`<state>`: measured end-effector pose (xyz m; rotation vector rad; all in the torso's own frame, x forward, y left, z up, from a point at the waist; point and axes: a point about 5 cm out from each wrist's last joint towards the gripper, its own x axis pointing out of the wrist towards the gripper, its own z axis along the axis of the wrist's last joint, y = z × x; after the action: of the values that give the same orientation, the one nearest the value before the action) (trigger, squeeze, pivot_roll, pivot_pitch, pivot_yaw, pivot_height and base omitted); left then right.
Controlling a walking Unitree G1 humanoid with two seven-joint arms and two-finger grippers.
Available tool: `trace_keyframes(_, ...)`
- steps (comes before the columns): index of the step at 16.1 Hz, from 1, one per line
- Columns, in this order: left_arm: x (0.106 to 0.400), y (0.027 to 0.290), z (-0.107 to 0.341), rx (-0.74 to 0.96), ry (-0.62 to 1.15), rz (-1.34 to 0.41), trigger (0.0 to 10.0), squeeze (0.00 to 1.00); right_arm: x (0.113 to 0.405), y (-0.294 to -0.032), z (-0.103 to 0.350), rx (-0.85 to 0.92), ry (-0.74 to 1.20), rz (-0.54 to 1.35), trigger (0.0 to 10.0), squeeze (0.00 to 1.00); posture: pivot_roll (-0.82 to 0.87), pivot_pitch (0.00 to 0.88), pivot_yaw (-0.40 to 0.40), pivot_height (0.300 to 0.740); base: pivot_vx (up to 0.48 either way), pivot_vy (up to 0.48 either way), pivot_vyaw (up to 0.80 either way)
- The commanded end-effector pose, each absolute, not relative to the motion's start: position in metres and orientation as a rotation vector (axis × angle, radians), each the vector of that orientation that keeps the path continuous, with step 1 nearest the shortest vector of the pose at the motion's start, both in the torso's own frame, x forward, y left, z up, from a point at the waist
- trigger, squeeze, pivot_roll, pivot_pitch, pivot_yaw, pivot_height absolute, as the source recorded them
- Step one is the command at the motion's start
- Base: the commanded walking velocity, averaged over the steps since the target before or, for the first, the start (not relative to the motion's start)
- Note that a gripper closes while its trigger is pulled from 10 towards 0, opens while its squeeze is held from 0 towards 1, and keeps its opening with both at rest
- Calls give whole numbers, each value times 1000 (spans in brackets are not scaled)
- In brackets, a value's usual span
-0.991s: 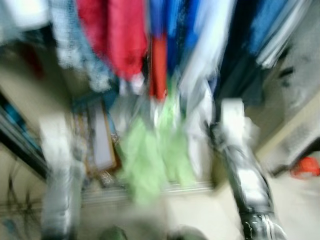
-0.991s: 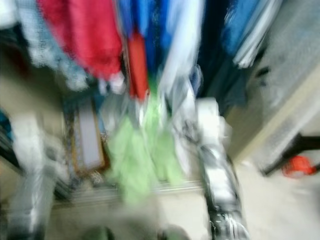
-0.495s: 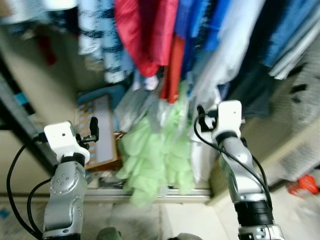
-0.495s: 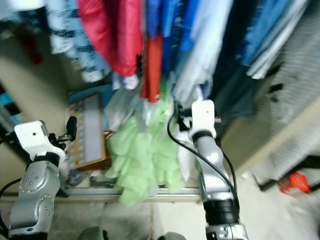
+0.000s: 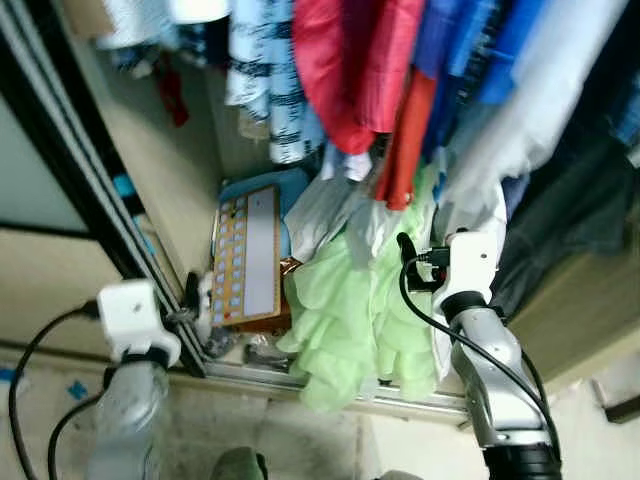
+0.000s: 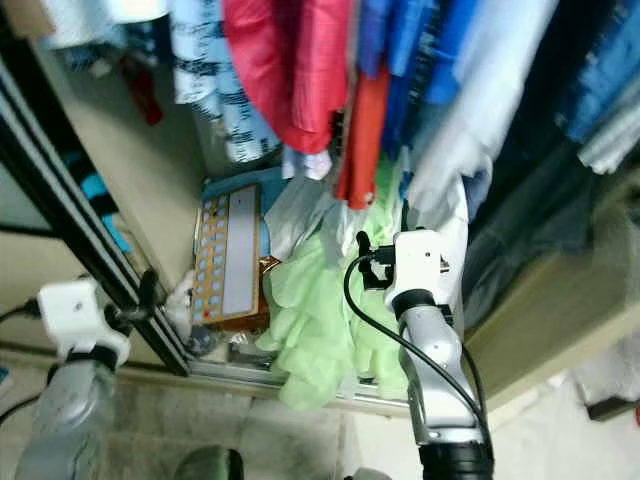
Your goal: Clean up the room
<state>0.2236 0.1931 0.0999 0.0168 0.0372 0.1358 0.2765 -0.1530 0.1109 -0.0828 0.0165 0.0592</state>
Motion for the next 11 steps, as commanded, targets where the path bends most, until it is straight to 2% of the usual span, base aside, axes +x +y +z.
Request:
trace_keyframes(1, 224, 192, 96, 33, 50, 122, 10000, 0, 280, -153, 115, -86, -3, 52, 10000, 0, -21, 0, 15, 740, 0, 0, 0)
trace_keyframes(3, 223, 192, 100, 34, 30, 139, 10000, 0, 281, -139, 126, -91, -43, 120, 10000, 0, -7, 0, -28, 740, 0, 0, 0)
trace_keyframes(5, 214, 191, 96, 46, 36, 151, 10000, 0, 277, -140, 125, -112, -28, 152, 10000, 0, 1, 0, -52, 740, 0, 0, 0)
trace_keyframes(11, 213, 192, 98, 75, 32, 136, 10000, 0, 276, -132, 122, -142, -20, 217, 10000, 0, 6, 0, -66, 740, 0, 0, 781)
